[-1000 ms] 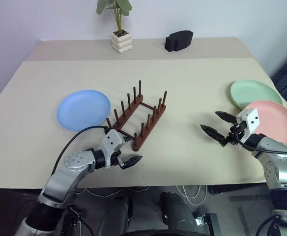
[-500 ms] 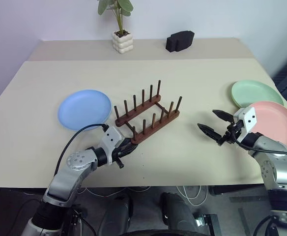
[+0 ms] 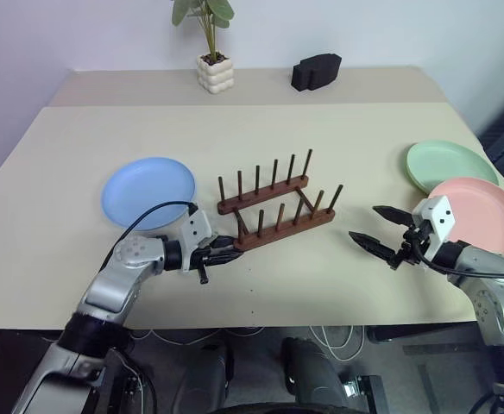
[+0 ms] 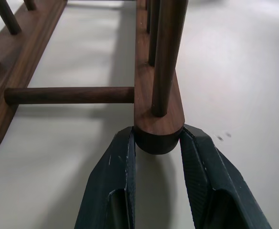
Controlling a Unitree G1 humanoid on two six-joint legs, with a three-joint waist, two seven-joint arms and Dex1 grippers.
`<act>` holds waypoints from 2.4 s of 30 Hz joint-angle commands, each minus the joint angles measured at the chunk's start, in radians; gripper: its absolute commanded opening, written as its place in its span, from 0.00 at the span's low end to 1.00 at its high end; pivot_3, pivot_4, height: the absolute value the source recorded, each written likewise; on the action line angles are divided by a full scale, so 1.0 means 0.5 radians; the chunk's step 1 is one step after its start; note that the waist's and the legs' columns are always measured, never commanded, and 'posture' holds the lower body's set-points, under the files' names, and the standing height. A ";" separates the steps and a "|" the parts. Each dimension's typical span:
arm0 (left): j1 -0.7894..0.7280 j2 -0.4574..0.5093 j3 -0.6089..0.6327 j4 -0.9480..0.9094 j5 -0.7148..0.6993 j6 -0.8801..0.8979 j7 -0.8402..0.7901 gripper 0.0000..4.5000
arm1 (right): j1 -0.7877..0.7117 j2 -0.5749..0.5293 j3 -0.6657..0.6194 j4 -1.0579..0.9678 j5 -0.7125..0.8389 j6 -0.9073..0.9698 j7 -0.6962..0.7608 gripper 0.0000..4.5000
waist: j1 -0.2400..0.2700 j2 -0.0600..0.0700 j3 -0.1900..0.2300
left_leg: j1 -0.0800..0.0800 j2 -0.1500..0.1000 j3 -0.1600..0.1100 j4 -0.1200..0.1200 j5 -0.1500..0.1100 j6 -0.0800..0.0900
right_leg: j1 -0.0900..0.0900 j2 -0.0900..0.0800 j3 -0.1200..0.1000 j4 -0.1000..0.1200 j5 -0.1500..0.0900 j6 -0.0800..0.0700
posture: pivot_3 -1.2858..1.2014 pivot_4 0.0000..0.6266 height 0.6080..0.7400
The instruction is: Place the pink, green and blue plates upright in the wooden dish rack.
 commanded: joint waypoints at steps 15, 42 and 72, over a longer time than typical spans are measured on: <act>-0.531 -0.273 -0.134 0.899 0.249 -0.709 -0.334 0.17 | 0.384 -0.006 -0.249 -0.016 0.015 -0.264 0.031 1.00 | -0.005 -0.001 0.000 | 0.000 0.000 0.000 0.000 0.000 0.000 | 0.000 0.000 -0.001 0.001 0.004 0.008 | 0.52 0.24 0.93; 0.091 -0.095 0.051 0.109 -0.029 -0.253 -0.317 0.12 | 0.378 -0.093 -0.118 -0.244 0.024 -0.068 0.058 0.11 | -0.006 0.001 -0.001 | 0.001 0.002 -0.004 0.000 0.000 0.000 | 0.001 0.000 0.000 0.001 0.003 0.007 | 0.52 0.24 0.93; -0.022 -0.528 0.005 0.303 0.267 -0.231 0.567 0.00 | -0.307 0.247 0.507 0.329 -0.633 -0.327 -0.425 0.00 | -0.006 0.001 -0.001 | 0.014 0.000 -0.003 0.004 0.000 0.000 | 0.016 0.000 -0.001 0.001 0.000 0.001 | 0.52 0.24 0.93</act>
